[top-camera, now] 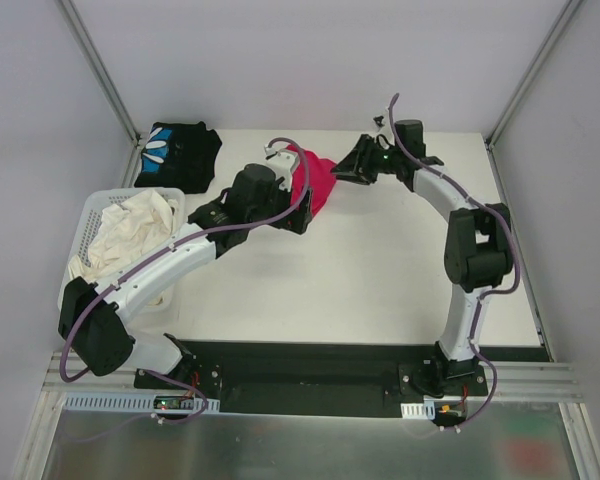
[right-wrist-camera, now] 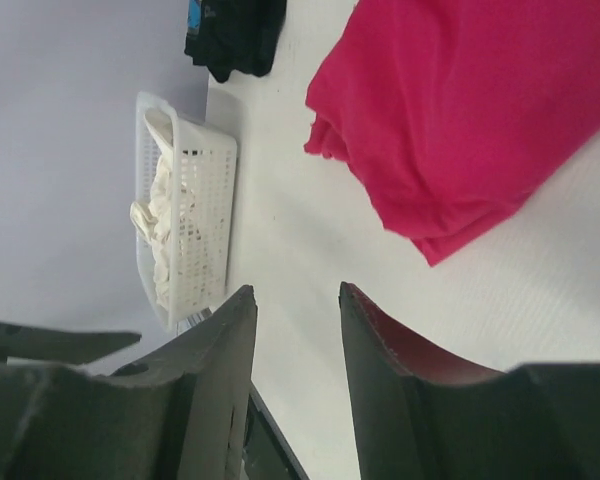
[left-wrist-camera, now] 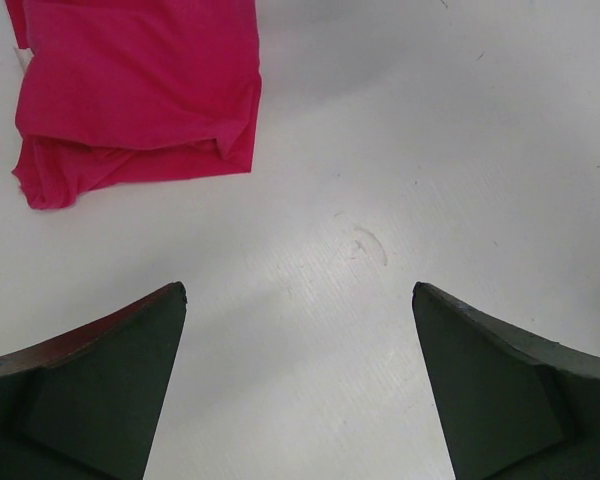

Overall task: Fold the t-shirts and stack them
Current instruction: Smooth out wrinkles on the folded tshirt

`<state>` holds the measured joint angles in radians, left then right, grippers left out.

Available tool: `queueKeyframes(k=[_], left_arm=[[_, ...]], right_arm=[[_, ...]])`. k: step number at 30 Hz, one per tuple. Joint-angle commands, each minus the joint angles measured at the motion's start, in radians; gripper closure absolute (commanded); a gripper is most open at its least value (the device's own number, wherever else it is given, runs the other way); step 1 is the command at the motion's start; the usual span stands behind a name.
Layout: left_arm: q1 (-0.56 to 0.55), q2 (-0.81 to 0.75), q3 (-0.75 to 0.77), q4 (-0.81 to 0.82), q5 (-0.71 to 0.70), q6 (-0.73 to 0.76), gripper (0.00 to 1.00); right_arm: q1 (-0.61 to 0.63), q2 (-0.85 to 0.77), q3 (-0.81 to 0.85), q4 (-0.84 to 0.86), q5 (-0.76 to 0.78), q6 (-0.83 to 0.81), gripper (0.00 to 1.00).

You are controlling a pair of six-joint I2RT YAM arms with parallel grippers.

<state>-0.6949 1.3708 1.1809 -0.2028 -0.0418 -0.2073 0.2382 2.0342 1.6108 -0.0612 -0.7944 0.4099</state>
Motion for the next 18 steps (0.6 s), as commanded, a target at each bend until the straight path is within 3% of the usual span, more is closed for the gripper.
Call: queueKeyframes(k=[1,6,10,15,18], left_arm=[[-0.009,0.002,0.02,0.034,-0.046,0.0,0.04],[-0.005,0.001,0.065,0.042,-0.06,0.054,0.01],[0.015,-0.038,0.02,0.155,-0.023,0.117,0.01],[0.156,0.0,0.048,0.141,0.075,0.1,0.01],[0.207,0.078,0.123,0.042,0.134,0.127,0.01]], right_arm=[[-0.022,-0.13,-0.177,0.057,0.001,-0.019,0.58],[-0.037,-0.163,-0.276,0.109,0.067,-0.039,0.55],[-0.056,-0.111,-0.295,0.109,0.077,-0.082,0.52],[-0.086,-0.025,-0.304,0.312,-0.066,0.096,0.5],[-0.094,-0.002,-0.292,0.334,-0.049,0.104,0.5]])
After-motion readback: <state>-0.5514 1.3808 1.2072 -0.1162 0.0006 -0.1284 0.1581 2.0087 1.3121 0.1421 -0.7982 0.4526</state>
